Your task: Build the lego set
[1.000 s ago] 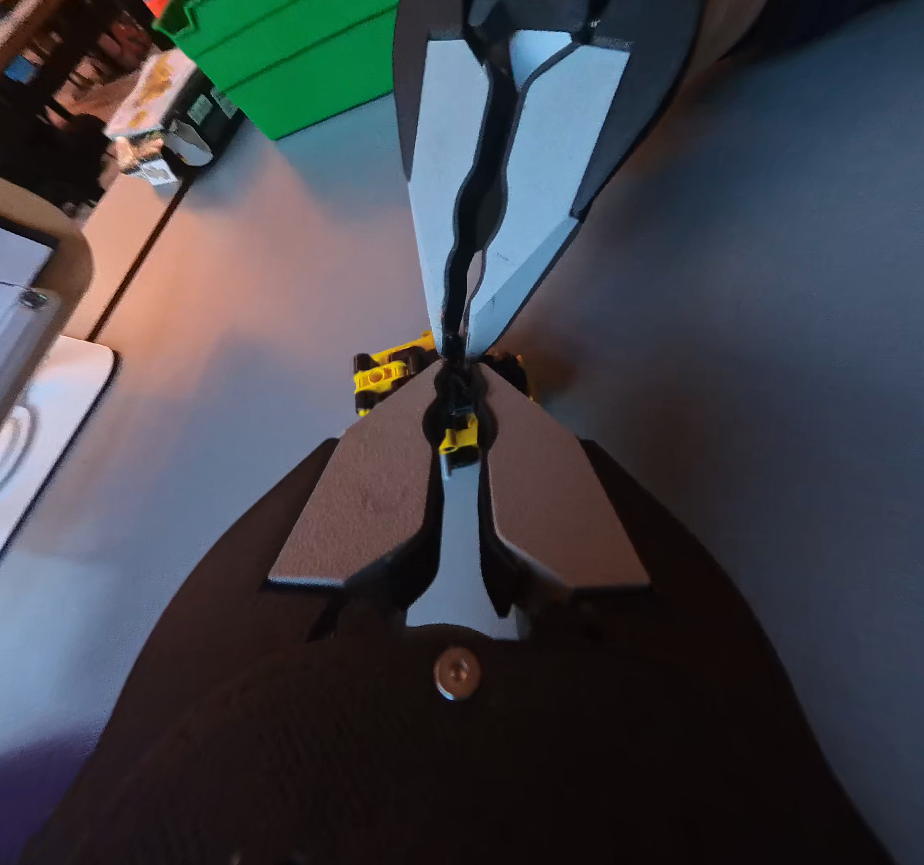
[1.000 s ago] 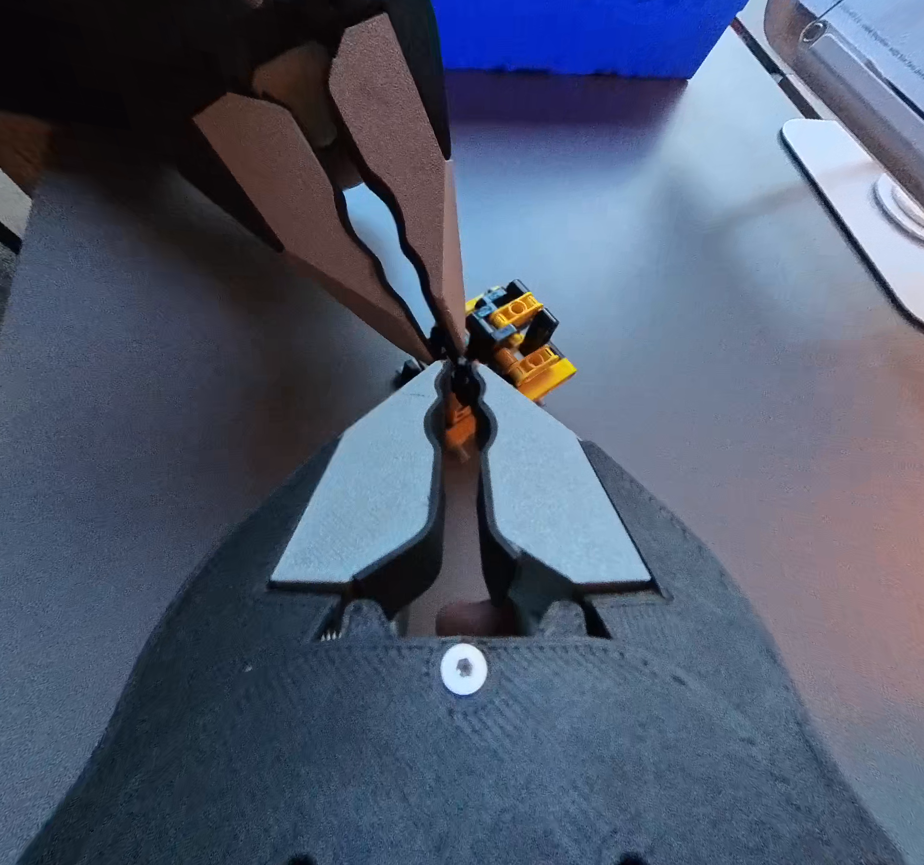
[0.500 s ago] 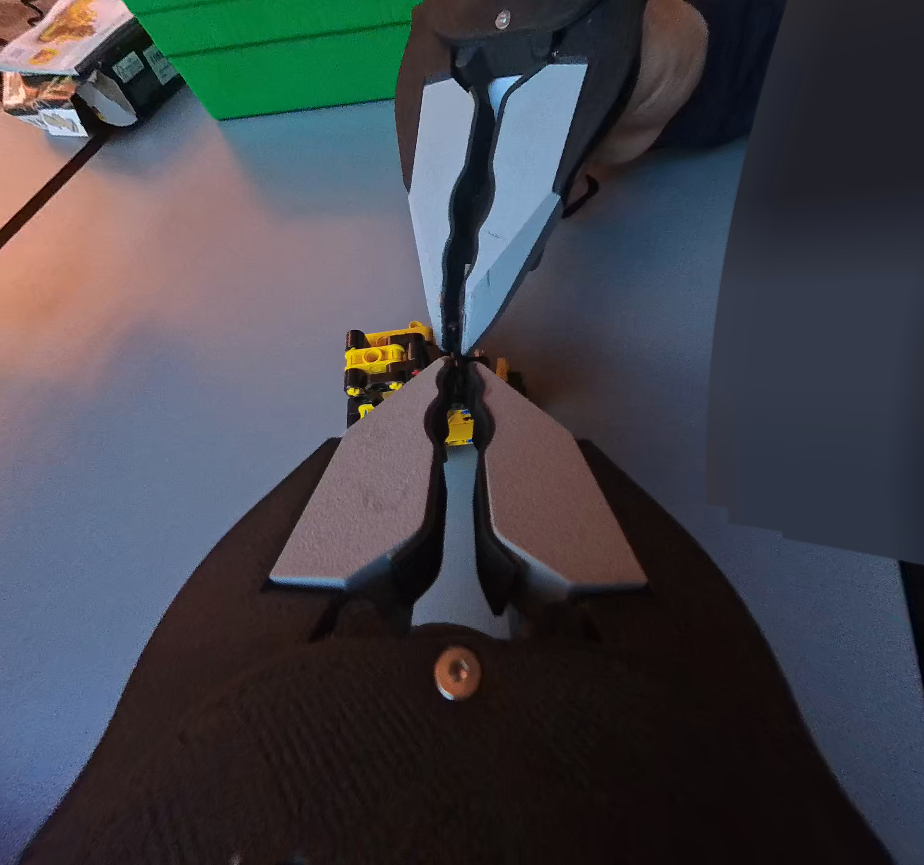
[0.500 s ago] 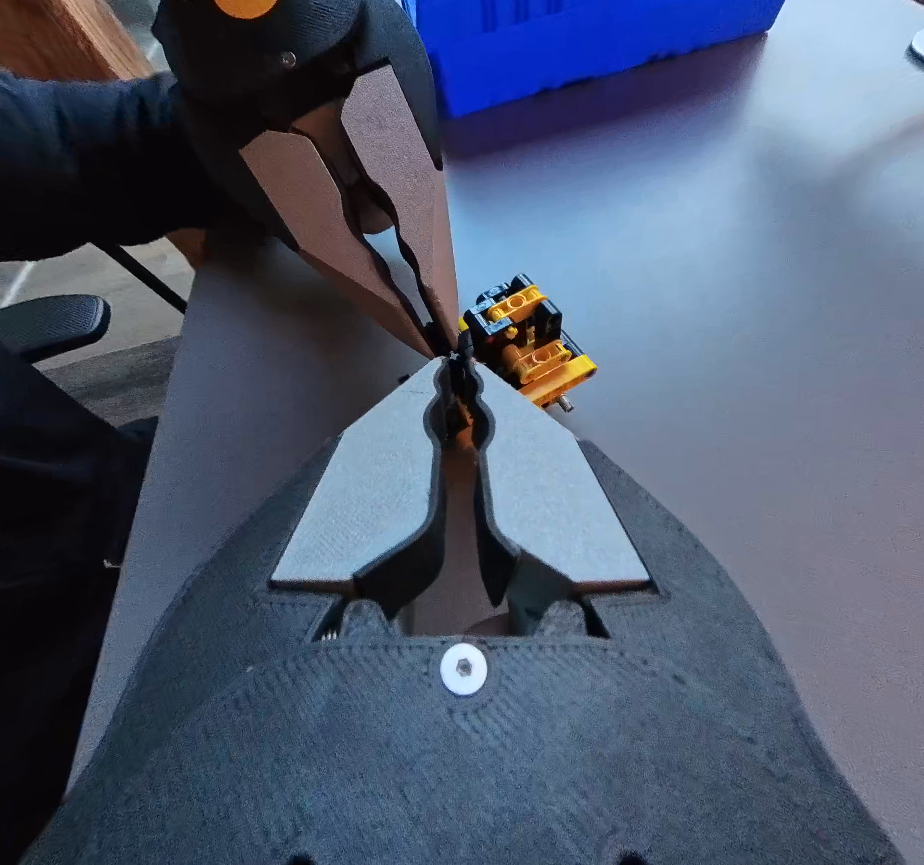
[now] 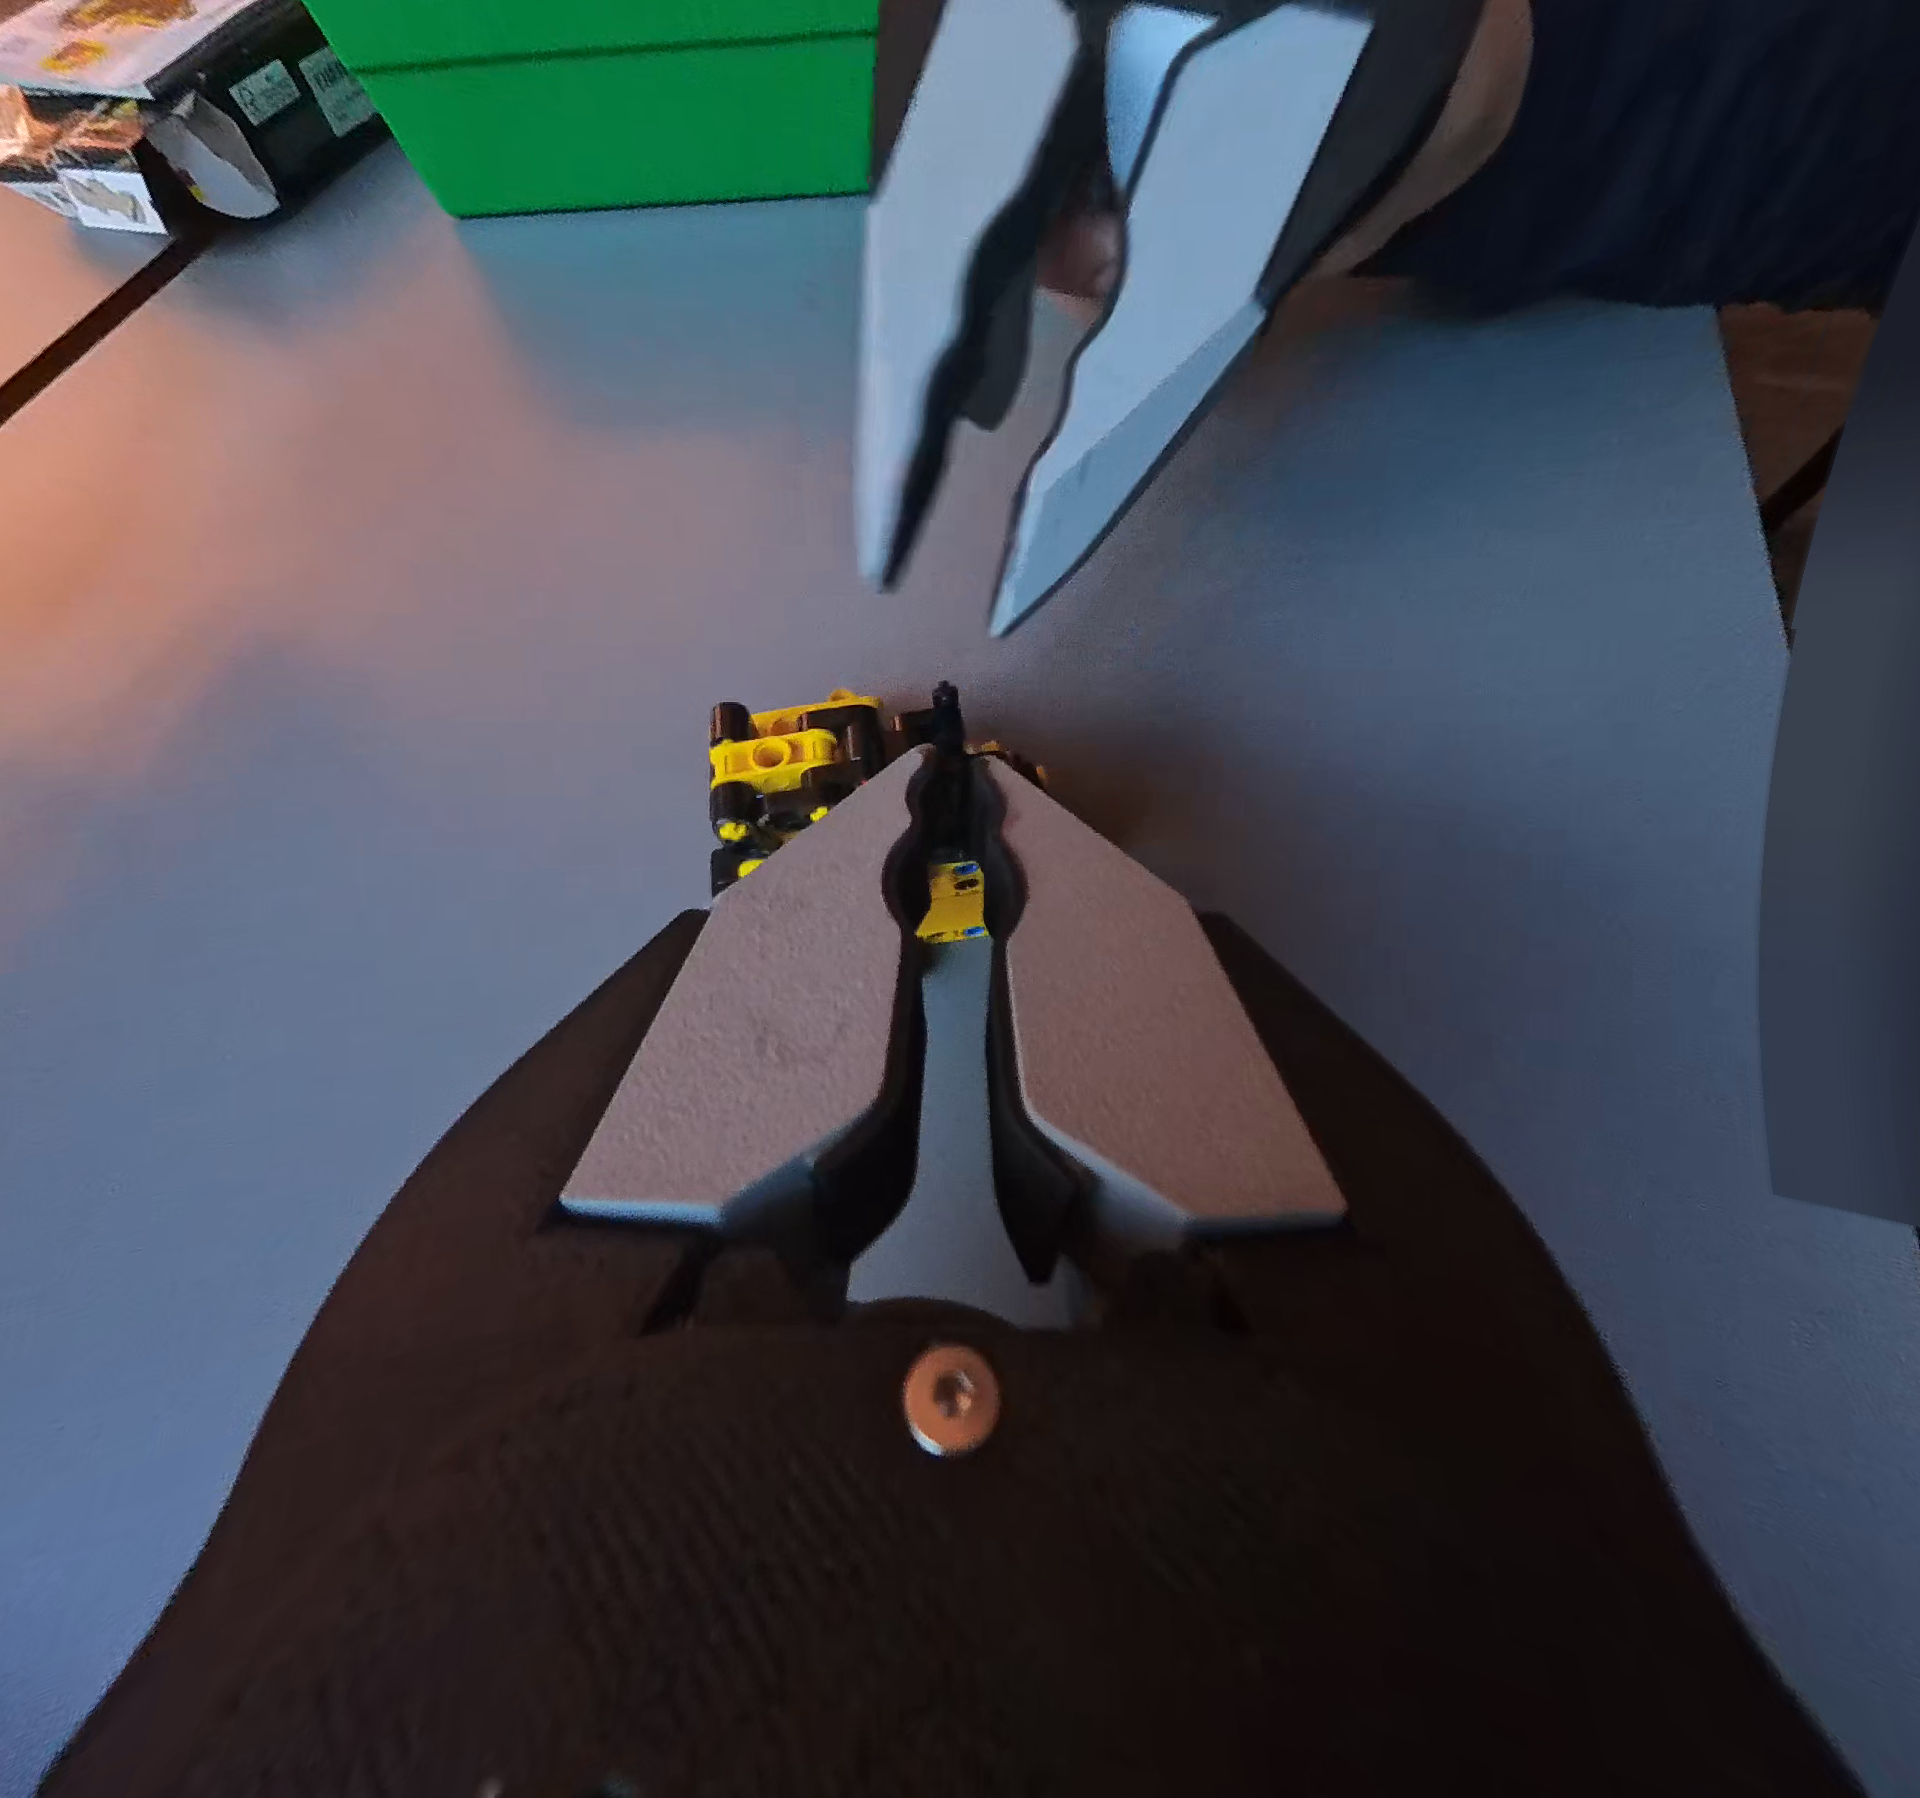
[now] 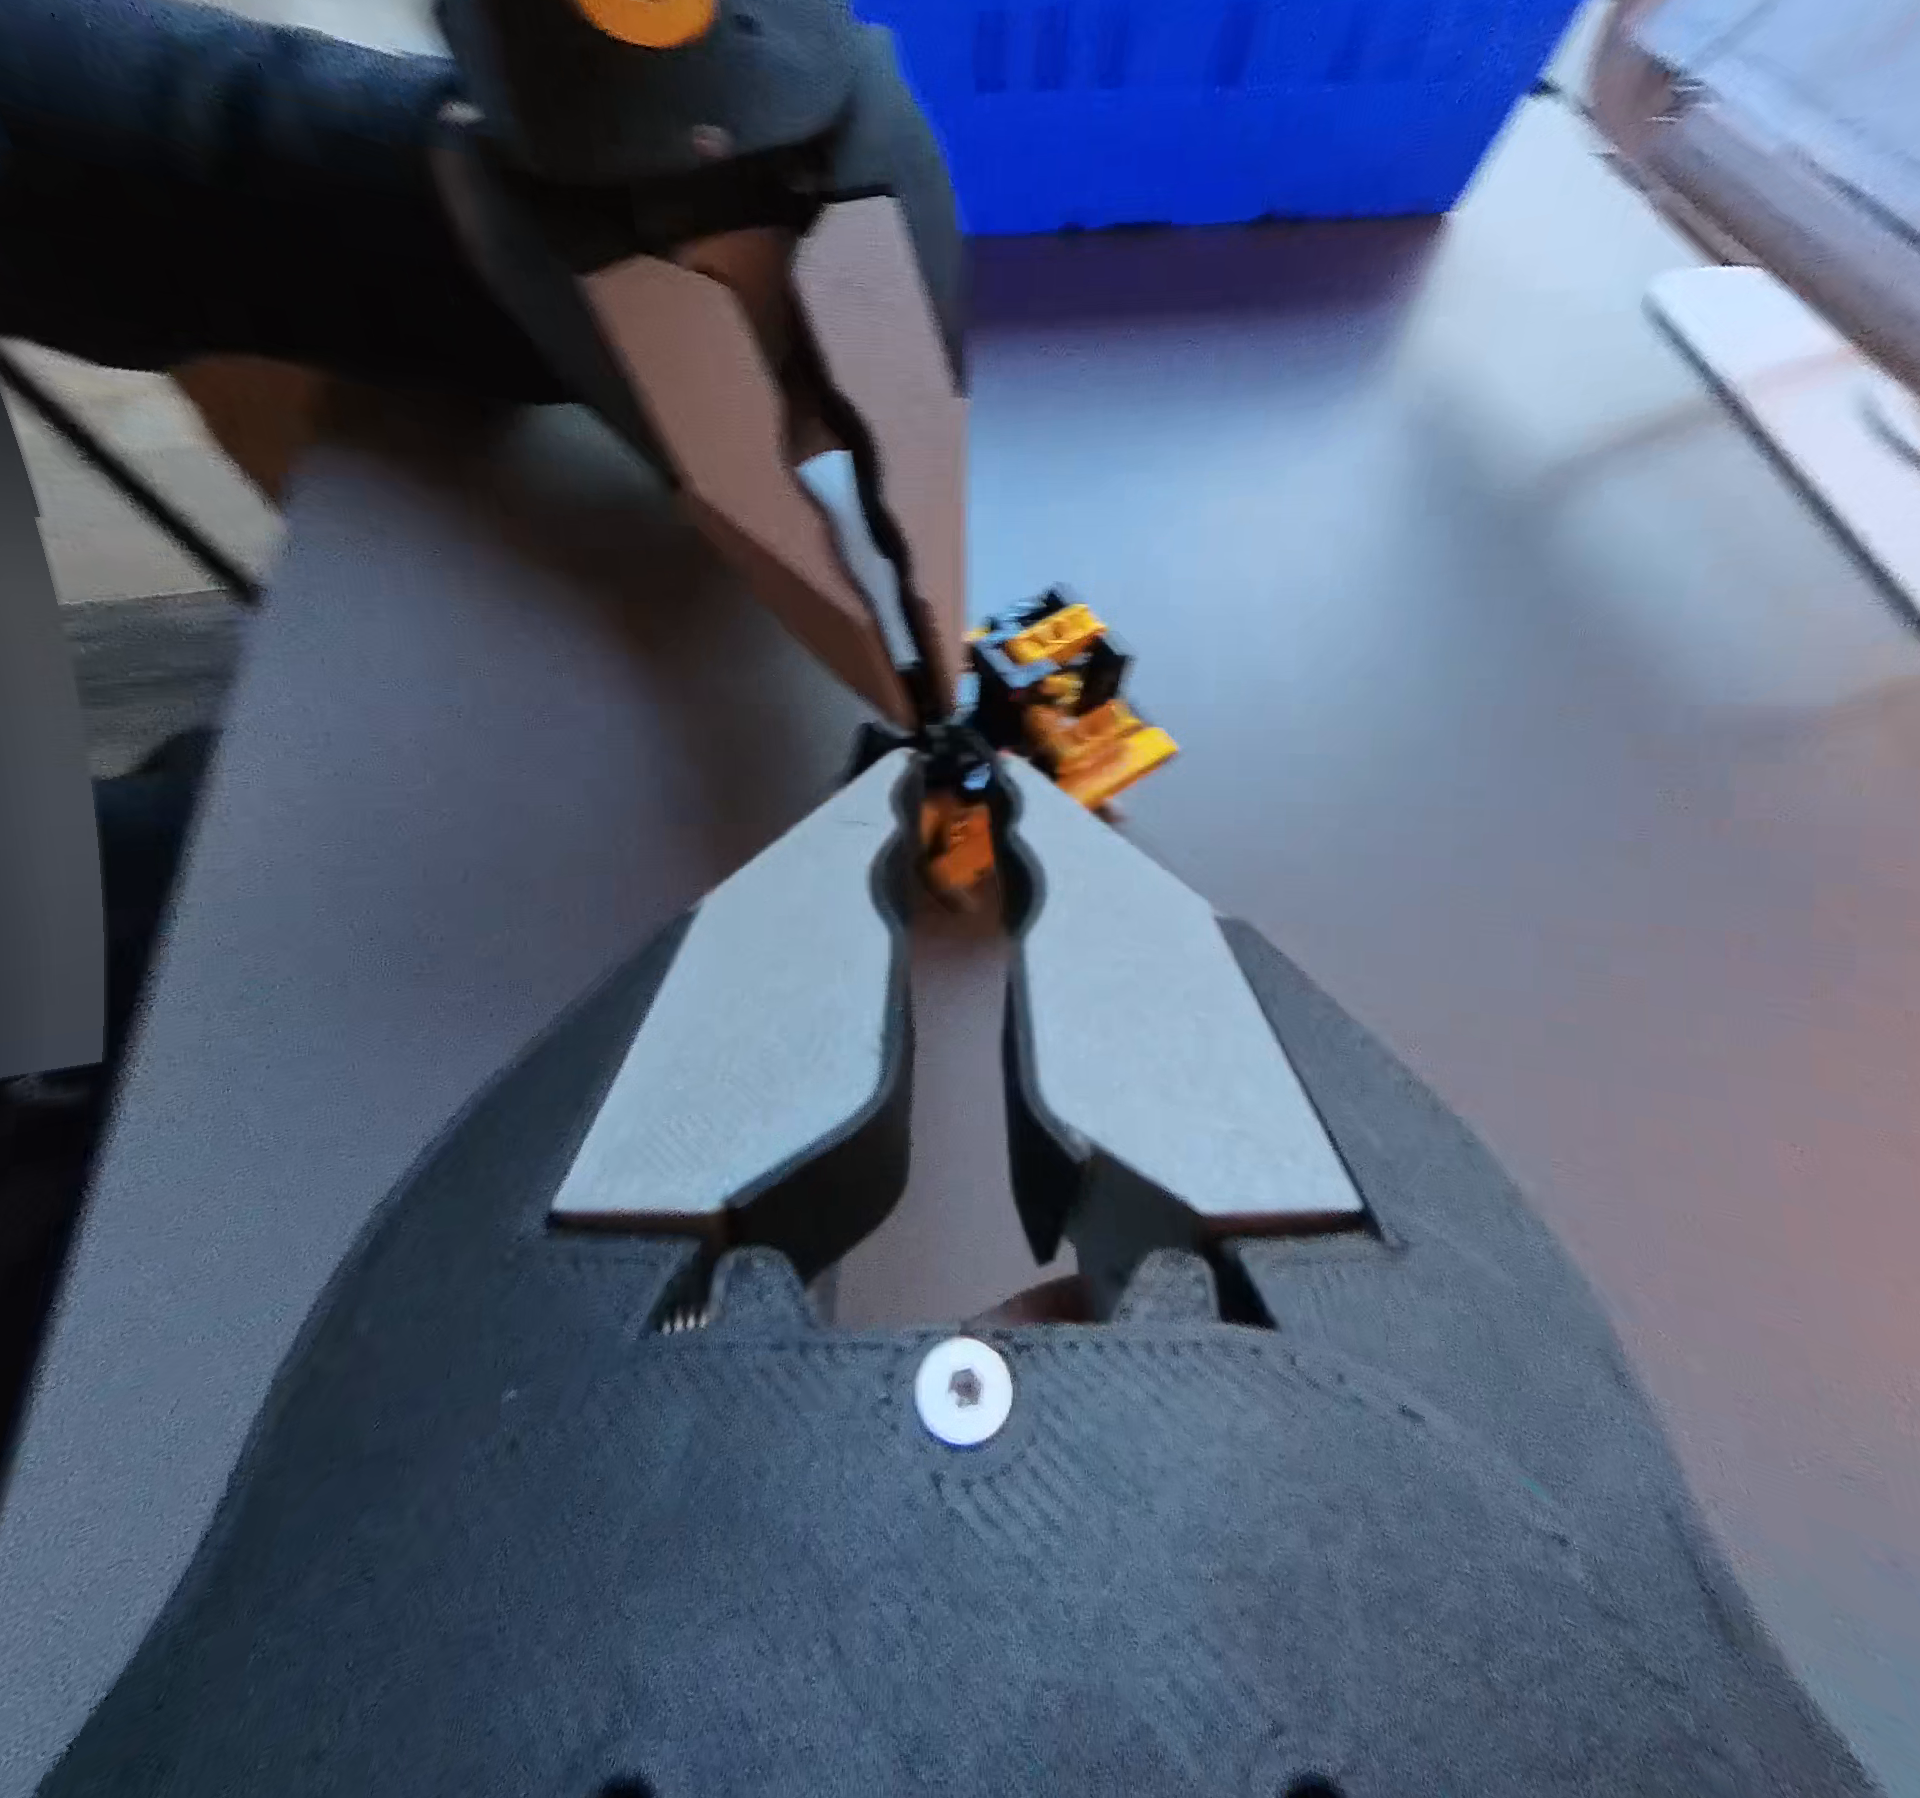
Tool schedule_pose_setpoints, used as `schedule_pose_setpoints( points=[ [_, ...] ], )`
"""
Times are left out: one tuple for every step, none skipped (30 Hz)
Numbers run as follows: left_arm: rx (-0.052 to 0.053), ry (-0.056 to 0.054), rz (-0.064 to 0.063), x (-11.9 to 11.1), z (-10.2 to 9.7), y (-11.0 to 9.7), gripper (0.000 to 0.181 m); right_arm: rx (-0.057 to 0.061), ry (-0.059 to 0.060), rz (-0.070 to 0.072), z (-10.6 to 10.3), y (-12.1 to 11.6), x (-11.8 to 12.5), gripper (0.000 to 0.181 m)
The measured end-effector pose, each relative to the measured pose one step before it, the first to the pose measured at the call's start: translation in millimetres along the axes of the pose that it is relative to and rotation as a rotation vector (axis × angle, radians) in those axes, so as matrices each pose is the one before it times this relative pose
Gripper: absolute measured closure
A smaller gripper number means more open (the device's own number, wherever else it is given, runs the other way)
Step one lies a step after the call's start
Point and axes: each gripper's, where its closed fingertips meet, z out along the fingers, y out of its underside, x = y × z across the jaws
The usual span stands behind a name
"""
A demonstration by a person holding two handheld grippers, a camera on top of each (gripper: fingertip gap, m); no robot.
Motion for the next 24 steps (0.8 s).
schedule_pose_setpoints(
  points=[
    [0.0006,-0.0033,-0.0007,-0.55,-0.1,0.01,0.18,0.0025,-0.0598,0.004,-2.13,0.04,-9.34,0.174],
    [0.0004,-0.0076,-0.0051,-1.66,-0.23,0.16,0.18,-0.0117,-0.0371,0.0095,0.68,2.2,-5.78,0.175],
    [0.0013,-0.0075,-0.0049,-1.88,-0.28,0.23,0.18,-0.0229,-0.0123,0.017,3.54,4.1,-1.49,0.166],
    [0.0023,-0.0012,-0.0038,-0.87,-0.22,0.08,0.18,-0.0258,-0.0034,0.0216,5.78,4.98,0.3,0.15],
    [0.003,0.0015,-0.0021,-0.01,-0.06,-0.12,0.181,-0.023,-0.0021,0.0173,7.06,4.31,0.36,0.142],
    [0.0024,-0.0003,-0.0011,0.17,0.17,-0.23,0.18,-0.0162,0.0085,0.0048,6.67,3.05,1.13,0.141],
    [0.0033,-0.0042,-0.0002,-0.34,-0.01,-0.69,0.18,-0.0111,0.0244,-0.008,5.22,2.21,2.77,0.146],
    [0.0018,-0.0065,0.0041,-0.52,-0.31,-0.75,0.181,-0.017,0.0202,-0.0127,3.85,2.76,2.15,0.15],
    [0.0029,-0.005,0.0053,-0.32,-0.4,-0.81,0.18,-0.0218,-0.0006,-0.0105,3.18,3.46,-0.91,0.153],
    [0.0046,-0.0041,-0.0001,-0.37,-0.47,-0.9,0.181,-0.0151,-0.0006,-0.0038,2.61,2.97,-0.96,0.153],
    [0.0101,-0.0022,-0.0057,-0.45,-0.6,-1.8,0.181,-0.0044,0.0062,-0.0025,1.6,1.42,0.1,0.158],
    [0.0039,0.0012,-0.0056,-0.22,-0.31,-0.52,0.181,0.004,0.0044,-0.0104,0.32,-0.31,-0.49,0.166],
    [0.0073,-0.005,-0.0062,-1.4,-0.52,-0.85,0.18,0.0061,0.012,-0.022,-0.72,-1.01,0.5,0.167],
    [0.0105,-0.005,-0.011,-1.61,-0.7,-1.4,0.18,0.0042,0.0139,-0.0429,-1.23,-0.56,0.36,0.17],
    [0.0103,-0.0001,-0.0172,-1.54,-1.13,-1.37,0.181,0.0041,0.0159,-0.0691,-1.74,-0.19,-0.69,0.171],
    [0.007,0.0052,-0.0261,-1.37,-0.82,-0.77,0.18,0.002,0.0338,-0.0836,-2.04,0.11,0.82,0.171],
    [0.0132,0.0002,-0.0288,-2.47,-0.67,-1.27,0.18,-0.0009,0.0435,-0.087,-1.85,-0.05,1.29,0.171],
    [0.0153,0.0017,-0.0258,-2.26,-0.71,-1.3,0.18,0.0015,0.0319,-0.0857,-1.75,-1.59,-0.89,0.171],
    [0.0115,0.0029,-0.0296,-2.39,-0.61,-0.89,0.178,0.0121,0.0199,-0.0829,-1.75,-3.79,-3.3,0.171],
    [0.0123,0.0068,-0.0299,-2.02,-0.98,-1.12,0.178,0.0233,0.0172,-0.079,-1.64,-5.78,-3.92,0.171],
    [0.0105,0.0099,-0.0242,-1.27,-1.09,-0.98,0.178,0.0226,0.0164,-0.0694,-1.02,-5.88,-3.44,0.171],
    [0.0079,-0.0001,-0.0174,-2.06,-1.02,-0.69,0.177,0.0046,0.0181,-0.0519,-0.24,-3.25,-1.69,0.172],
    [0.0111,-0.0157,-0.0076,-3.74,-1.18,-1.4,0.177,-0.0172,0.0191,-0.0306,0.52,0.57,0.36,0.172],
    [0.0039,-0.0247,0.0079,-4.32,-1.61,-1.07,0.176,-0.0148,0.0178,-0.0061,0.29,1.22,2.29,0.172]
  ],
)
